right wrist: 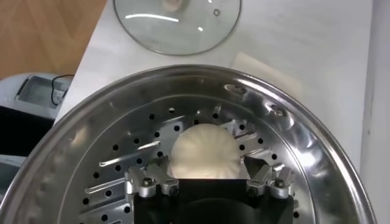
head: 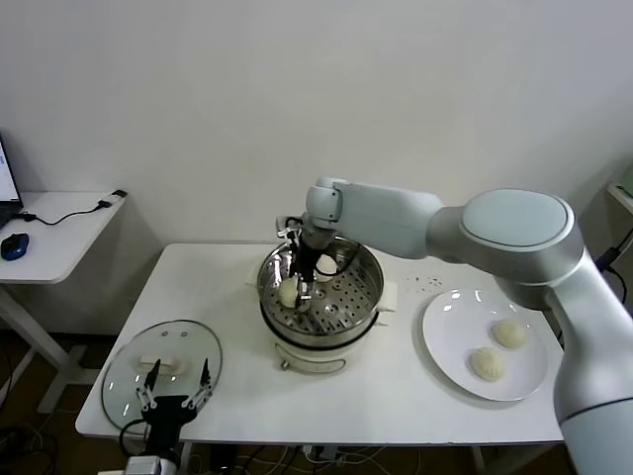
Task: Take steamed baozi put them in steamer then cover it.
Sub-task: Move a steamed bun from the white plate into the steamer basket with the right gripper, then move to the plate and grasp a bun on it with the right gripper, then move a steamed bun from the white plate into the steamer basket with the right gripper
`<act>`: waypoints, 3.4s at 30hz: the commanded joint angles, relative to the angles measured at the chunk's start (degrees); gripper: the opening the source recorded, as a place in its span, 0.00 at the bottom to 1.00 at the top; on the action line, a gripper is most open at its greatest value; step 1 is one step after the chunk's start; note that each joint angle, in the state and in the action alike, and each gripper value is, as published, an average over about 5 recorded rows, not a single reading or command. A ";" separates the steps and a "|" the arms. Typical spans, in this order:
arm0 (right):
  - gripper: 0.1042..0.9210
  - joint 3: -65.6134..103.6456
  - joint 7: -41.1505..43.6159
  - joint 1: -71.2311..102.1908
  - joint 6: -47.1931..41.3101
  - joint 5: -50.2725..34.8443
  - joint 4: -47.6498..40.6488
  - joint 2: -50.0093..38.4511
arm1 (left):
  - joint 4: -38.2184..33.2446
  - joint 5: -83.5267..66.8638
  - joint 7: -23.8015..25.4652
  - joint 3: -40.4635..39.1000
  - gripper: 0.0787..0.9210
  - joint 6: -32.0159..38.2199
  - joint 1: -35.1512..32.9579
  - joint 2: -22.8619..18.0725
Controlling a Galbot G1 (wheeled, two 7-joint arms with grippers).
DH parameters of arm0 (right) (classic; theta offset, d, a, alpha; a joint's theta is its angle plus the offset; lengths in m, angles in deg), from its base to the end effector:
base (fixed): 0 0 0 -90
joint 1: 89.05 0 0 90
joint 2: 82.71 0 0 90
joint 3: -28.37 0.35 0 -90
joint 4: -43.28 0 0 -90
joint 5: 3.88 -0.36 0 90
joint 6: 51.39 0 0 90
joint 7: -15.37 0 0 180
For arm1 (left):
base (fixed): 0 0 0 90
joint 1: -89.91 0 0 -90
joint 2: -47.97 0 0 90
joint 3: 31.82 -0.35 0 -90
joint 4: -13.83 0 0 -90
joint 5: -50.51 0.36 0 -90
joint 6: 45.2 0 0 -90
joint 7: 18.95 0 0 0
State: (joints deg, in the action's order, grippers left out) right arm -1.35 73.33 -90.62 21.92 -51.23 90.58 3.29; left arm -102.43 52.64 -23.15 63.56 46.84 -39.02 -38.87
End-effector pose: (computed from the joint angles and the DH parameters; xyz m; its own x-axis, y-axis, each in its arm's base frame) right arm 0.6121 0.1878 -0.1144 -0.0088 -0.2924 0.9563 -0.9742 -0.2132 -0.0742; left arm 0.1314 0.0407 -0.3488 -0.9774 -0.1273 0.1686 -0.1022 0.9833 0.1504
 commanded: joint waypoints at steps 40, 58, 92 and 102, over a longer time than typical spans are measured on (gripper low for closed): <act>0.88 32.27 6.34 30.56 9.19 46.46 26.32 -60.69 | -0.58 4.37 -0.07 -0.26 0.88 -0.41 -1.34 -2.31; 0.88 36.22 4.72 34.56 9.06 49.27 20.84 -53.61 | -0.18 4.76 -0.16 -0.15 0.88 -0.41 -1.89 -2.44; 0.70 14.30 16.09 -10.89 46.23 46.93 13.08 -29.70 | -0.51 4.73 -0.26 -0.38 0.88 -0.07 -3.35 -2.52; 0.70 14.49 15.14 -11.14 52.70 46.50 13.88 -12.10 | -1.47 4.58 0.28 -0.61 0.88 -0.12 -3.83 -2.09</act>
State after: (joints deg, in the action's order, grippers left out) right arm 16.75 87.42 -94.06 64.28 -4.74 105.19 -25.44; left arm -103.64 57.30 -23.01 62.93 46.77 -42.67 -41.12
